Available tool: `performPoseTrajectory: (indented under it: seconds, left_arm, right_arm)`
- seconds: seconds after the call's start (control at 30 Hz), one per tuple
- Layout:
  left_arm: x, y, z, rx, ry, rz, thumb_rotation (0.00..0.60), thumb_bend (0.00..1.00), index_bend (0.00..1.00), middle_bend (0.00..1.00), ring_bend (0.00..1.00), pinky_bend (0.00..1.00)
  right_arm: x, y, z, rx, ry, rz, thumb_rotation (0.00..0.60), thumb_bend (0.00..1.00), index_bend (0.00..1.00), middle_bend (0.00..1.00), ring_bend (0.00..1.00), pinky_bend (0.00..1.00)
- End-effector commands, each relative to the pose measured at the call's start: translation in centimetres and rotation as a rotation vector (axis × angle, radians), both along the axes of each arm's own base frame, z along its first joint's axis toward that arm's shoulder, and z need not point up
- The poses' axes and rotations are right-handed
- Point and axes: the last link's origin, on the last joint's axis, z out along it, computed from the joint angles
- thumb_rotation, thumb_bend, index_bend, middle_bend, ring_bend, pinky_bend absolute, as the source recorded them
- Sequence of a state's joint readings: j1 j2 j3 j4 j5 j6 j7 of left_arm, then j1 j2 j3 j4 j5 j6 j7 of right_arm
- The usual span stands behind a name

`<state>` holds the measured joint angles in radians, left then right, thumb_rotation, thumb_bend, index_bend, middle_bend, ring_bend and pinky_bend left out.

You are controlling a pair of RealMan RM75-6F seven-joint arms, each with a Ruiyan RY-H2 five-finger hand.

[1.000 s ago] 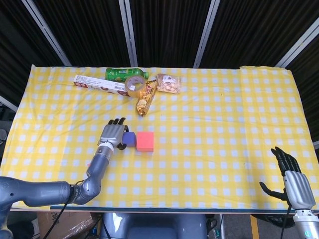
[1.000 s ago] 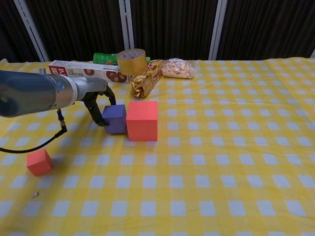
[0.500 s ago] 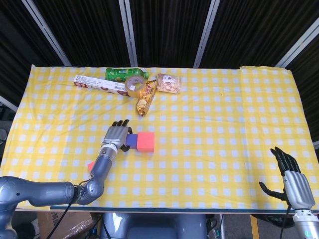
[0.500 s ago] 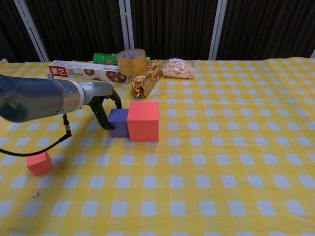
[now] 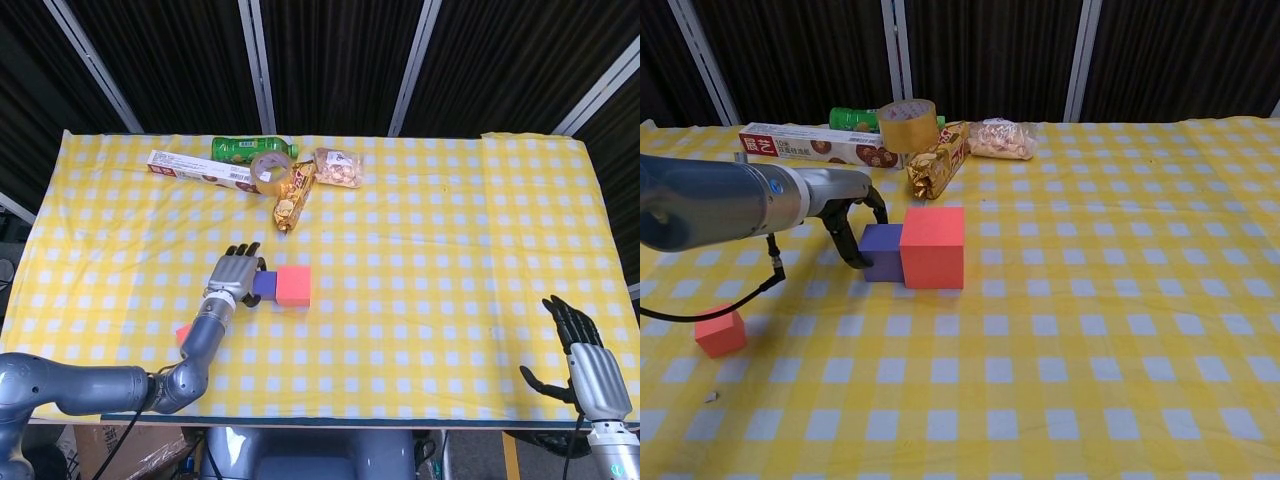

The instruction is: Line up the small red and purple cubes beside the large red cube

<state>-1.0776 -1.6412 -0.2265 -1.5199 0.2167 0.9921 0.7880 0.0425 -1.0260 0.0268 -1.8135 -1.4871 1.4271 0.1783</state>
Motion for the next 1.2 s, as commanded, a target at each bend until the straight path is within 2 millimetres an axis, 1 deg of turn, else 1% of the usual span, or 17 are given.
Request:
performPoseTrajectory:
  seconds: [0.03,0.1,0.23,0.53,0.7,0.8,0.87,1.03,1.2]
  left_arm:
    - [-0.1,0.0,0.1,-0.002,0.000,0.002,0.600,0.34,0.33,0.00,0.00,0.00]
    - [-0.1,-0.1,0.1,-0.004,0.000,0.002,0.600,0.34,0.31,0.00,0.00,0.00]
    - [-0.1,-0.1,0.2,-0.005,0.003,-0.004,0.600,0.32,0.24,0.00,0.00,0.00]
    - [-0.2,-0.1,0.6,0.003,-0.011,-0.001,0.600,0.30,0.17,0.00,0.00,0.00]
    - [-0.4,-0.5,1.7,0.011,-0.036,-0.001,0.600,0.26,0.16,0.00,0.00,0.00]
    - [-0.8,-1.0,2.9,0.033,-0.038,-0.045,0.600,0.25,0.16,0.00,0.00,0.00]
    - [-1.5,-1.5,4.0,0.052,-0.024,-0.093,0.600,0.25,0.16,0.00,0.00,0.00]
    - [-4.2,-3.8,7.0,0.081,0.033,-0.268,0.600,0.25,0.17,0.00,0.00,0.00]
    - [-7.0,-5.9,8.9,0.053,0.105,-0.454,0.600,0.25,0.18,0.00,0.00,0.00]
  right_arm:
    - [0.0,0.0,0.0,0.000,0.001,0.000,0.600,0.31,0.00,0.00,0.00,0.00]
    - [0.0,0.0,0.0,-0.001,0.001,0.001,0.600,0.31,0.00,0.00,0.00,0.00]
    - [0.0,0.0,0.0,-0.001,0.002,0.002,0.600,0.31,0.00,0.00,0.00,0.00]
    - [0.0,0.1,0.0,-0.002,0.003,0.002,0.600,0.31,0.00,0.00,0.00,0.00]
    - [0.0,0.1,0.0,-0.002,0.004,0.002,0.600,0.31,0.00,0.00,0.00,0.00]
    - [0.0,0.1,0.1,-0.003,0.005,0.003,0.600,0.31,0.00,0.00,0.00,0.00]
    - [0.0,0.1,0.1,-0.005,0.004,0.003,0.600,0.31,0.00,0.00,0.00,0.00]
    - [0.0,0.0,0.1,-0.008,0.004,0.004,0.600,0.31,0.00,0.00,0.00,0.00]
    - [0.0,0.0,0.1,-0.011,0.012,0.007,0.600,0.31,0.00,0.00,0.00,0.00]
